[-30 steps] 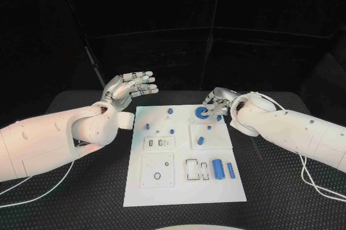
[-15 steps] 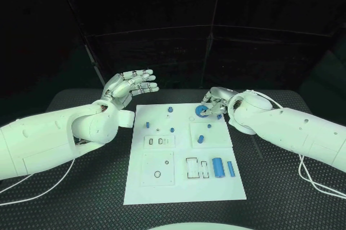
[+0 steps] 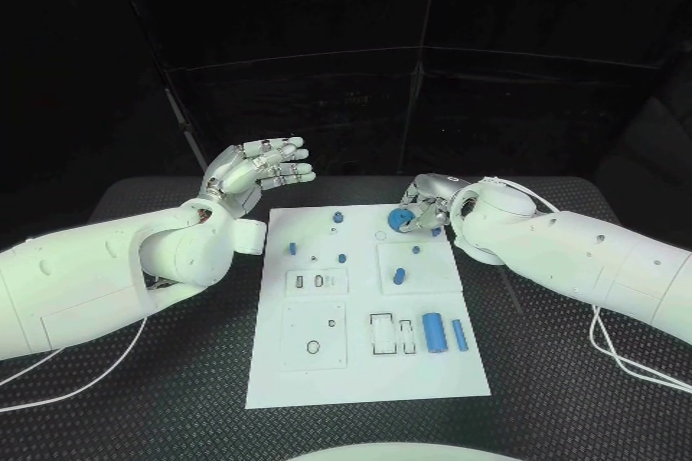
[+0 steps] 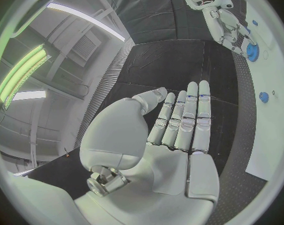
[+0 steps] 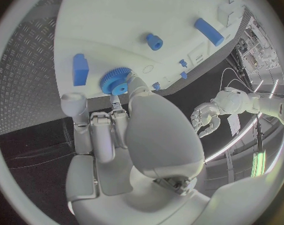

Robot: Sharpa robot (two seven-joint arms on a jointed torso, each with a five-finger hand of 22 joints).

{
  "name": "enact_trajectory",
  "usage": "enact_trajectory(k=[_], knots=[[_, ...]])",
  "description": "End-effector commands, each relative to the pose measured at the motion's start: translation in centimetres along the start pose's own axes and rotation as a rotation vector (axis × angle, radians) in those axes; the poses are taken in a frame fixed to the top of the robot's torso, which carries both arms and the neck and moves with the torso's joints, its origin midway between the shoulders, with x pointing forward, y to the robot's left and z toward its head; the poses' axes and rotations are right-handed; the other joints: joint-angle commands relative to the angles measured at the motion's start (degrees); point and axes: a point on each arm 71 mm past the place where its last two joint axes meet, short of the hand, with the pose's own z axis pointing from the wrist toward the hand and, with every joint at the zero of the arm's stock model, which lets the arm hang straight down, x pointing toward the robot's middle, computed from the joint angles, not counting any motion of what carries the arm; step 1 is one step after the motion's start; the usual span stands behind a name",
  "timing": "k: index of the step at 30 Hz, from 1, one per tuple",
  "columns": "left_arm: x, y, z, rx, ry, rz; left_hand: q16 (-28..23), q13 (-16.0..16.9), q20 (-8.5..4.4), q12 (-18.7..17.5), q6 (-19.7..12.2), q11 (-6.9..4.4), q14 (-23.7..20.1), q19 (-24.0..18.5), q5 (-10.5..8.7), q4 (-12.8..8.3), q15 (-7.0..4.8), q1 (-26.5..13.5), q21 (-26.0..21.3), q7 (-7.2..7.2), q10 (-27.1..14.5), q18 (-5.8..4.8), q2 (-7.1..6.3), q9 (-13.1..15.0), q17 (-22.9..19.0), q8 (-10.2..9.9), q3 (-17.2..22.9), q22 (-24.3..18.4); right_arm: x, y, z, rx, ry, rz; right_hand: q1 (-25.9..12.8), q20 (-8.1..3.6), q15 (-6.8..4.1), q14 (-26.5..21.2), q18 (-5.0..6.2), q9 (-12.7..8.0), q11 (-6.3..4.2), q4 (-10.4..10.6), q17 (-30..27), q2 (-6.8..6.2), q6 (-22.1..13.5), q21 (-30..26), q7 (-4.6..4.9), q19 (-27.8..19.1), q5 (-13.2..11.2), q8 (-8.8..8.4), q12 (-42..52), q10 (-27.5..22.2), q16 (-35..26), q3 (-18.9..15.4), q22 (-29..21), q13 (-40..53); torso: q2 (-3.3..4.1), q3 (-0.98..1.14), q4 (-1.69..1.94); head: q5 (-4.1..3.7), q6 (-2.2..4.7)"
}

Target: Assemble the parts on the task board

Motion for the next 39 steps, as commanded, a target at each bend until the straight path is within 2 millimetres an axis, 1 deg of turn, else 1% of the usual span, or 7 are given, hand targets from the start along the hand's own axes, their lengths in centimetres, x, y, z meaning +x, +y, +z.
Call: enact_trajectory(k=[1, 8, 10, 13, 18, 29, 39], knots=[[0.2, -0.1, 0.1, 0.005, 0.021, -0.007, -0.21, -0.06, 0.01, -0.32, 0.36, 0.03, 0.41, 0.35, -0.23, -0.01, 0.05, -0.54, -0.26, 1.88, 0.41, 0.64, -0.14, 0.05, -0.06, -0.36, 0.32, -0.05, 0.2, 0.3, 0.1, -0.01, 0.029, -0.023, 0.25, -0.03, 0.36, 5.11, -0.57, 0.0, -0.14, -0.34, 10.86, 0.27, 0.43, 0.34, -0.11, 0.52, 0.31, 0.43, 0.37, 1.6, 0.22, 0.08, 0.09, 7.15, 0.04, 0.02, -0.01, 0.11, -0.16], [0.2, -0.1, 0.1, 0.002, 0.021, -0.007, -0.26, -0.06, 0.02, -0.36, 0.37, 0.04, 0.43, 0.35, -0.24, 0.01, 0.05, -0.59, -0.29, 1.91, 0.42, 0.64, -0.18, 0.05, -0.07, -0.39, 0.31, -0.08, 0.3, 0.2, 0.2, -0.004, 0.033, -0.024, 0.09, -0.03, 0.32, 5.15, -0.6, 0.1, -0.22, -0.62, 11.1, 1.18, 1.3, 0.56, -0.22, 0.59, 0.31, 0.91, 0.57, 1.7, 0.31, 0.25, 0.37, 7.4, 0.01, 0.05, -0.02, 0.22, -0.36], [0.2, -0.1, 0.1, 0.002, 0.021, -0.007, -0.26, -0.06, 0.02, -0.36, 0.37, 0.04, 0.43, 0.35, -0.24, 0.01, 0.05, -0.59, -0.29, 1.91, 0.42, 0.64, -0.18, 0.05, -0.07, -0.39, 0.31, -0.08, 0.3, 0.0, 0.2, 0.004, 0.027, -0.023, 0.26, -0.08, 0.22, 5.19, -0.64, 0.24, -0.36, -0.91, 11.32, 2.07, 2.42, 0.77, -0.39, 0.72, 0.2, 1.48, 0.75, 1.83, 0.39, 0.63, 0.69, 7.63, 0.02, 0.05, -0.02, 0.26, -0.4], [0.2, -0.1, 0.1, 0.001, 0.021, -0.007, -0.26, -0.06, 0.02, -0.36, 0.37, 0.04, 0.43, 0.35, -0.24, 0.01, 0.05, -0.59, -0.29, 1.91, 0.42, 0.64, -0.18, 0.05, -0.07, -0.39, 0.31, -0.08, 0.1, -0.1, 0.2, 0.011, 0.009, -0.023, 1.39, -0.34, -0.15, 5.22, -0.67, 0.49, -0.82, -1.82, 11.51, 3.86, 4.92, 1.05, -0.92, 0.87, -2.66, 2.6, 1.11, 2.11, 0.46, 2.18, 1.07, 8.1, -0.01, 0.08, -0.03, 0.35, -0.46], [0.2, -0.1, 0.1, 0.0, 0.021, -0.007, -0.26, -0.06, 0.02, -0.36, 0.37, 0.04, 0.43, 0.35, -0.24, 0.01, 0.05, -0.59, -0.29, 1.91, 0.42, 0.64, -0.18, 0.05, -0.07, -0.39, 0.31, -0.08, -0.3, -0.1, 0.1, 0.003, -0.038, -0.037, 3.01, -1.08, -1.07, 5.29, -0.75, 0.79, -1.88, -3.51, 11.87, 5.42, 8.45, 1.48, -2.16, 1.15, -2.92, 4.0, 1.79, 2.7, 0.58, 4.61, 1.74, 8.98, -0.01, 0.13, -0.05, 0.48, -0.49], [0.3, 0.0, 0.1, -0.005, 0.024, -0.009, -0.43, -0.07, 0.05, -0.5, 0.35, 0.1, 0.47, 0.33, -0.25, 0.09, 0.1, -0.79, -0.37, 2.0, 0.44, 0.62, -0.27, 0.03, -0.09, -0.47, 0.28, -0.16, -0.9, 1.8, -0.5, -0.072, -0.143, -0.027, 3.04, -1.82, -1.72, 5.39, -0.92, 0.56, -2.55, -5.09, 12.35, 5.7, 10.19, 1.95, -2.83, 1.51, -2.3, 4.1, 2.17, 3.1, 0.73, 6.78, 2.49, 9.54, 0.0, 0.11, 0.0, 0.78, -0.49], [0.5, 0.0, 0.1, -0.008, 0.032, -0.013, -0.57, -0.08, 0.08, -0.6, 0.36, 0.13, 0.5, 0.32, -0.25, 0.22, 0.13, -0.97, -0.44, 2.04, 0.47, 0.61, -0.24, 0.02, -0.12, -0.52, 0.28, -0.23, -0.5, 7.0, -1.2, -0.188, -0.143, -0.009, 1.93, -1.9, -1.71, 5.38, -0.95, 0.24, -2.48, -5.23, 12.3, 5.24, 10.03, 2.01, -2.71, 1.5, -1.98, 3.56, 2.05, 3.06, 0.71, 7.27, 2.53, 9.46, 0.06, 0.13, -0.02, 1.16, -0.38]])
